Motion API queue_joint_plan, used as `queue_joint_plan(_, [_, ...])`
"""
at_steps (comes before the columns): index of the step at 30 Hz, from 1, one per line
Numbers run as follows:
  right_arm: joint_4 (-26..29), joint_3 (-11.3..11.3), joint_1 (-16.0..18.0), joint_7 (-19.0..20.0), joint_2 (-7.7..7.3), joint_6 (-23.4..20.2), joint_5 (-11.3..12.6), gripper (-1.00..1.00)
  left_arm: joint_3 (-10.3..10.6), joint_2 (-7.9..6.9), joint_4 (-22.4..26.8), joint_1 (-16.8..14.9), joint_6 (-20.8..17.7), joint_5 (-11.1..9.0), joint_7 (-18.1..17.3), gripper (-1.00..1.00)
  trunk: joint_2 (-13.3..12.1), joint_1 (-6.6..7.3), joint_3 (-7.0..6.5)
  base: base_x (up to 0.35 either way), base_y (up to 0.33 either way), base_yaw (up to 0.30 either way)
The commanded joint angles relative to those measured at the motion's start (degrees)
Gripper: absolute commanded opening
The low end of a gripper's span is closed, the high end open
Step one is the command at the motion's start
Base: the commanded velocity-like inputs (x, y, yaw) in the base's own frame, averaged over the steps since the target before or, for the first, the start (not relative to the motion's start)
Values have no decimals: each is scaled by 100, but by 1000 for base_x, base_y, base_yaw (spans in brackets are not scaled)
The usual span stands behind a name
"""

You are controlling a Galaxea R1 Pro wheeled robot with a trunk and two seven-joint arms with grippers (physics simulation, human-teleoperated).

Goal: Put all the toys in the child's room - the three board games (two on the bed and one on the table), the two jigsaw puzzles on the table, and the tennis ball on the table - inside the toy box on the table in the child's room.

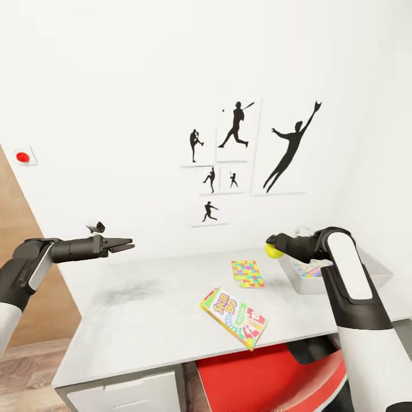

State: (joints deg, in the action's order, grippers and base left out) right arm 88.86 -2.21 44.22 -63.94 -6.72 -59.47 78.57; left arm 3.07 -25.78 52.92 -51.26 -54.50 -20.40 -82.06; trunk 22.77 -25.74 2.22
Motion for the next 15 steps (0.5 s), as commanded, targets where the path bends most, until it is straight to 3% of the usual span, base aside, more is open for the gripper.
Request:
queue_joint_plan(1, [5,-8,8,-74,-1,-17,54,-100,18,-8,1,-7,-60,-24,-11,100,14,-4,14,-20,-70,0])
queue_joint_plan(6, [2,-2,52,-74,11,-8,52,-100,18,-13,-1,-7,-60,-24,-11,100,14,-4,14,-10,-33,0])
queue_joint_plan(11, [-114,-7,859,-260,89,-19,47,-100,10,-18,6,-7,-65,-26,-17,100,14,-4,14,-1,-4,0])
queue_joint_plan(15, [-666,-140,1564,-693,112,-26,47,-100,-76,-29,7,-7,-64,-20,-14,100,14,-4,14,0,0,0])
